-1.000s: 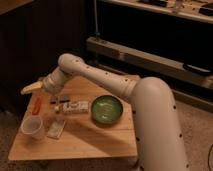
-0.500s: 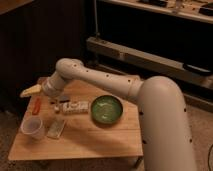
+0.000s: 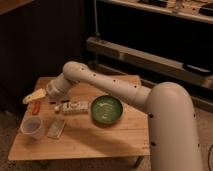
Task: Place the ceramic cup in the ceramic bowl
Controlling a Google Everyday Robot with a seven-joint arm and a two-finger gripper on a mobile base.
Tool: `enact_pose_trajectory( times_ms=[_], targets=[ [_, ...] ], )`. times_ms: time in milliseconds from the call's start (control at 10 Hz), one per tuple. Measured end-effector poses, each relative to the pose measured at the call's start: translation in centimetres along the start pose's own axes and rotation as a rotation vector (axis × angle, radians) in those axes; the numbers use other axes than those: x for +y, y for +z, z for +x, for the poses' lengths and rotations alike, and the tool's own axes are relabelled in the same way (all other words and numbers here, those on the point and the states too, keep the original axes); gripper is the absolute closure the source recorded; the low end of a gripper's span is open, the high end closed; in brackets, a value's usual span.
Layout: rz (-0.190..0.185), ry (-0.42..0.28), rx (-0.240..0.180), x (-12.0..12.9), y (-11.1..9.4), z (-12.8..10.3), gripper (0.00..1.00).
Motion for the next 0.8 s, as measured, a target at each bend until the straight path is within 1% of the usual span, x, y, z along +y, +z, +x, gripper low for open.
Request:
enact_pose_trajectory(
  times_ms=[100, 200, 300, 400, 500, 600, 700, 800],
  targets=[
    [0.016, 0.013, -0.026, -0.1, 0.2, -0.1, 0.03],
    [-0.019, 0.035, -0.057, -0.2, 0.4, -0.2, 0.03],
    [-0.076, 0.064, -0.087, -0.4, 0.6, -0.4, 0.03],
    [-0.186, 0.101, -0.125, -0.8, 0.9, -0.7, 0.03],
    [-0.249, 0.11, -0.144, -1.1, 1.0, -1.0, 0.03],
    [-0.283, 0.114, -0.159, -1.4, 1.2, -1.4, 0.03],
    [-0.278, 0.105, -0.172, -1.6, 1.6, -1.8, 0.03],
    [-0.259, 0.09, -0.181, -1.2, 1.9, -2.1, 0.03]
  ],
)
